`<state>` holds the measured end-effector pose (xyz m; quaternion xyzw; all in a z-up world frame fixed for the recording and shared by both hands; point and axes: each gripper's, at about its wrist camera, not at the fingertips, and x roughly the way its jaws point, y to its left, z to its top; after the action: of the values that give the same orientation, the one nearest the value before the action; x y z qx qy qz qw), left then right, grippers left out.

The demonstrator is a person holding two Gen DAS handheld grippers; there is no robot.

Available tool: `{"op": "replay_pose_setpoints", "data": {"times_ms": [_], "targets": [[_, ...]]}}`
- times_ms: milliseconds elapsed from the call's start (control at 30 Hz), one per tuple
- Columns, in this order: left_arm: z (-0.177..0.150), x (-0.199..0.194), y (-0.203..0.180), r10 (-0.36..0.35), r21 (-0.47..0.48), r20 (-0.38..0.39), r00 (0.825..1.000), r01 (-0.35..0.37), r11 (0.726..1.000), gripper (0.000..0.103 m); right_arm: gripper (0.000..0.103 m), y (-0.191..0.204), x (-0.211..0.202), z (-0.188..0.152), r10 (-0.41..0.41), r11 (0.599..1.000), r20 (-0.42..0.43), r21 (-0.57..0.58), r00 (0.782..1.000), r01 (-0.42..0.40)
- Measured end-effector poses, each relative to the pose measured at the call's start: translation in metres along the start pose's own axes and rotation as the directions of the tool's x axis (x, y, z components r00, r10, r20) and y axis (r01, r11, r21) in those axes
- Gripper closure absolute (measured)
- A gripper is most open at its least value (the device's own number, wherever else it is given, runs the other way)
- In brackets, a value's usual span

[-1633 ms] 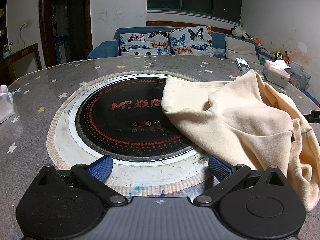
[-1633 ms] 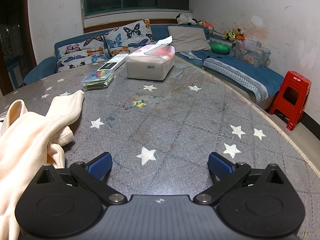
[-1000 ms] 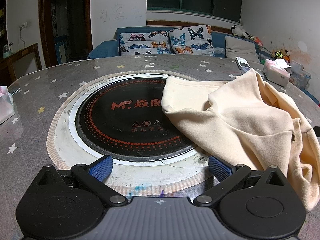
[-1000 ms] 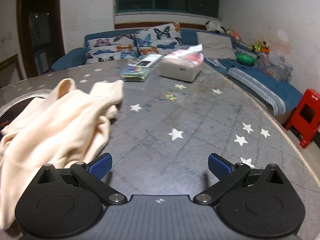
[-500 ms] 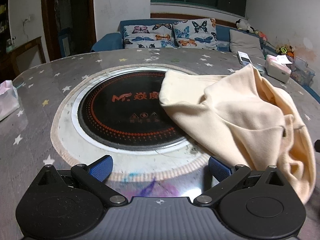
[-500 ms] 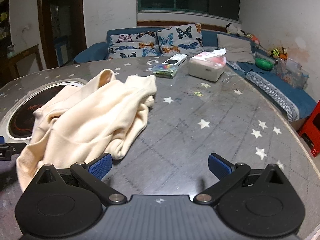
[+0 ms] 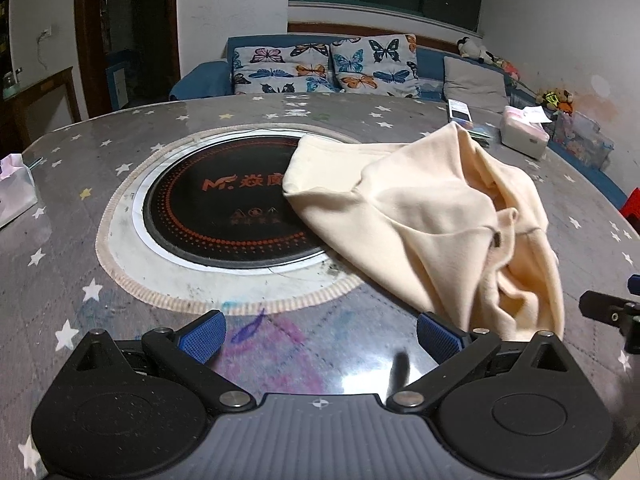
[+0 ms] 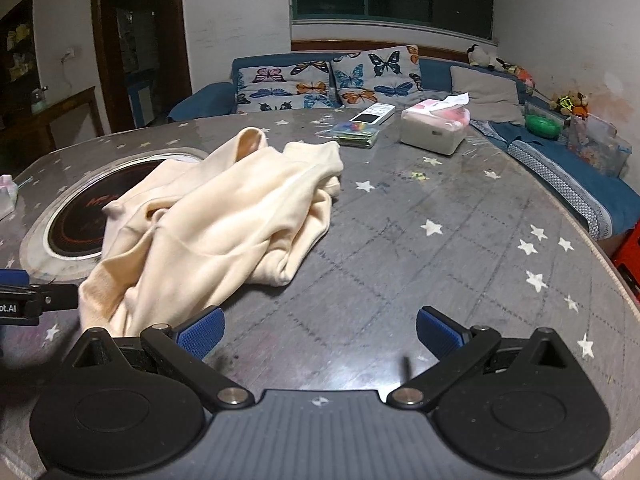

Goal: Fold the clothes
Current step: 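Move both grippers toward the crumpled cream sweatshirt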

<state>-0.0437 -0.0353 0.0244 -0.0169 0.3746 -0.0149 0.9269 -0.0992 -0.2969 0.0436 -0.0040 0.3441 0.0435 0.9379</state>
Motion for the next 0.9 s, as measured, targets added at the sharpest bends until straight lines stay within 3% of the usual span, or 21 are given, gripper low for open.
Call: {"op": "replay_pose_setpoints", "data": {"times_ms": [900], "targets": [[-0.003, -0.021, -0.013, -0.028, 0.013, 0.005, 1.000, 0.028, 1.000, 0.000, 0.000, 0.017, -0.017, -0.009, 0.043, 0.999, 0.003, -0.023, 0.999, -0.043]]}}
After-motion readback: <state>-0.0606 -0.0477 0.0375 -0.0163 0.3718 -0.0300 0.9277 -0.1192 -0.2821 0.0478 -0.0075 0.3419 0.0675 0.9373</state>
